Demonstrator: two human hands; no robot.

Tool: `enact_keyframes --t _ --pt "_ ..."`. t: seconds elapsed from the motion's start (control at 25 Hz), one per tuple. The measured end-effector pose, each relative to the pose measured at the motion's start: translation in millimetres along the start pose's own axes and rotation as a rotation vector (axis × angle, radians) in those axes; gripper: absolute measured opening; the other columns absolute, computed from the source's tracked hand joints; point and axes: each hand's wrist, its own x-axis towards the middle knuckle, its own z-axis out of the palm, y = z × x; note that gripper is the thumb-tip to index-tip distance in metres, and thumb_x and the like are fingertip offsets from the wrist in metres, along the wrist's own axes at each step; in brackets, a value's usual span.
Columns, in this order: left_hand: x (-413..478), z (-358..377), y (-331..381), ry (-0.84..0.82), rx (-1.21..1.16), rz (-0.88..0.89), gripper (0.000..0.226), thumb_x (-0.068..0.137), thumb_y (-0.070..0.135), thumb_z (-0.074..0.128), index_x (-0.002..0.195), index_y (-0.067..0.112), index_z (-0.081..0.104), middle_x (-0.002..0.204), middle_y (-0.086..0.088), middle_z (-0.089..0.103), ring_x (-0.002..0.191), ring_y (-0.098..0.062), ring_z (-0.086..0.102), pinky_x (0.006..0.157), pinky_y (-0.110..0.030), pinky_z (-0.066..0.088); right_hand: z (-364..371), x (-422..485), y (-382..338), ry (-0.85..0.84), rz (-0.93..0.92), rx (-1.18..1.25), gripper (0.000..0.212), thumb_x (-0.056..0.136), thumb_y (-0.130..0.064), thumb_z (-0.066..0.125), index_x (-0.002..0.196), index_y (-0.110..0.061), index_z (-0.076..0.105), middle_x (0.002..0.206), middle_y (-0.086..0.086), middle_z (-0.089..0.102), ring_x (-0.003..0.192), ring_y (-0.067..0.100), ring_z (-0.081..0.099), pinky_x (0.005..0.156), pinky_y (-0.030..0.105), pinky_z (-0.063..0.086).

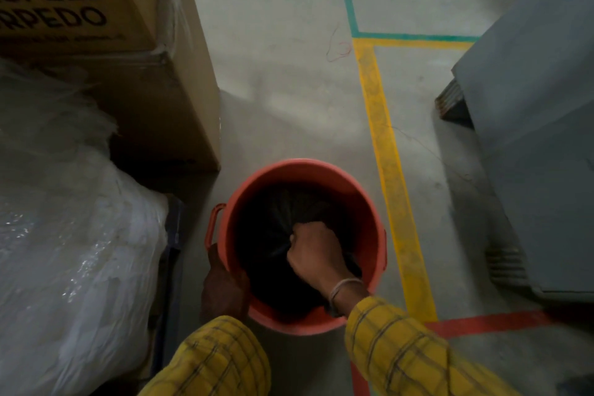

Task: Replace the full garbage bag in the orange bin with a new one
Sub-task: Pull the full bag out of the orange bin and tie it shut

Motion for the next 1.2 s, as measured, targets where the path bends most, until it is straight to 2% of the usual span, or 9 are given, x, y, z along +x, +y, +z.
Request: enact_keyframes --t 0.2,0.4,0.48,0.6,0.76,0.84,0.92,1.04,1.2 --pt "15 2 1 0.048 -0.031 -0.046 0.082 0.081 0.03 0.068 0.149 0.025 0.022 0.112 -0.031 0.065 0.101 -0.049 0.064 0.087 -0.052 0.05 -40 1 -5 0.118 0.008 0.078 0.02 0.093 -0.02 0.054 0.093 -0.006 0.069 0.104 0.022 0.072 0.101 0.042 0.066 0.082 0.043 0.051" --pt "6 6 -15 0.017 -0.046 -0.078 0.086 0.082 0.022 0.069 0.152 0.019 0.018 0.119 -0.037 0.061 0.107 -0.053 0.061 0.091 -0.054 0.048 -115 -17 -12 0.135 -0.085 0.06 0.025 0.094 -0.02 0.054 0.103 -0.003 0.07 0.116 0.023 0.069 0.112 0.039 0.062 0.089 0.035 0.044" --pt "2 7 -18 -0.004 -0.054 -0.106 0.083 0.085 0.02 0.066 0.151 0.016 0.016 0.125 -0.038 0.057 0.113 -0.053 0.058 0.096 -0.055 0.045 -140 -33 -1 0.22 -0.047 0.097 0.021 0.091 -0.021 0.056 0.091 -0.005 0.07 0.105 0.025 0.07 0.104 0.04 0.065 0.082 0.037 0.048" --pt "5 -2 -16 -0.091 -0.074 -0.131 0.087 0.093 0.039 0.054 0.156 0.01 0.002 0.15 -0.035 0.036 0.134 -0.049 0.042 0.111 -0.052 0.032 -171 -60 30 0.345 0.023 0.152 0.022 0.087 -0.021 0.056 0.072 -0.004 0.057 0.07 0.018 0.06 0.081 0.041 0.062 0.068 0.04 0.048" --pt "3 -16 2 0.13 0.123 0.205 0.071 0.098 0.052 0.022 0.158 0.019 0.006 0.159 -0.026 0.024 0.144 -0.046 0.028 0.117 -0.056 0.023 -194 -115 61 0.464 0.024 0.208 0.036 0.088 -0.018 0.058 0.059 -0.01 0.038 0.052 0.004 0.036 0.06 0.031 0.047 0.057 0.041 0.035" --pt "-53 -31 48 0.189 -0.087 0.475 0.057 0.103 0.049 0.018 0.156 0.028 0.015 0.16 -0.01 0.028 0.147 -0.03 0.029 0.12 -0.046 0.023 -209 -146 82 0.528 0.004 0.234 0.038 0.09 -0.017 0.057 0.061 -0.013 0.033 0.053 0.002 0.027 0.058 0.027 0.039 0.055 0.04 0.032" --pt "-129 -37 95 0.101 -0.364 0.677 0.05 0.105 0.048 0.02 0.152 0.034 0.025 0.159 0.002 0.033 0.147 -0.016 0.031 0.121 -0.039 0.026 -230 -180 108 0.597 -0.035 0.249 0.031 0.091 -0.018 0.057 0.066 -0.009 0.039 0.055 0.002 0.026 0.058 0.027 0.04 0.056 0.041 0.035" --pt "-211 -22 131 -0.114 -0.502 0.86 0.063 0.099 0.06 0.025 0.155 0.032 0.019 0.163 0.005 0.025 0.15 -0.013 0.026 0.123 -0.042 0.025 -255 -228 136 0.632 -0.156 0.282 0.03 0.09 -0.015 0.059 0.068 -0.01 0.039 0.058 -0.001 0.029 0.06 0.021 0.04 0.059 0.041 0.034" --pt "-277 53 138 -0.319 -0.495 0.85 0.067 0.095 0.056 0.045 0.154 0.035 0.02 0.162 0.008 0.024 0.149 -0.012 0.027 0.122 -0.05 0.026 -230 -272 179 0.603 -0.211 0.29 0.026 0.086 -0.009 0.058 0.071 -0.019 0.039 0.068 0.004 0.046 0.07 0.031 0.055 0.062 0.039 0.036"
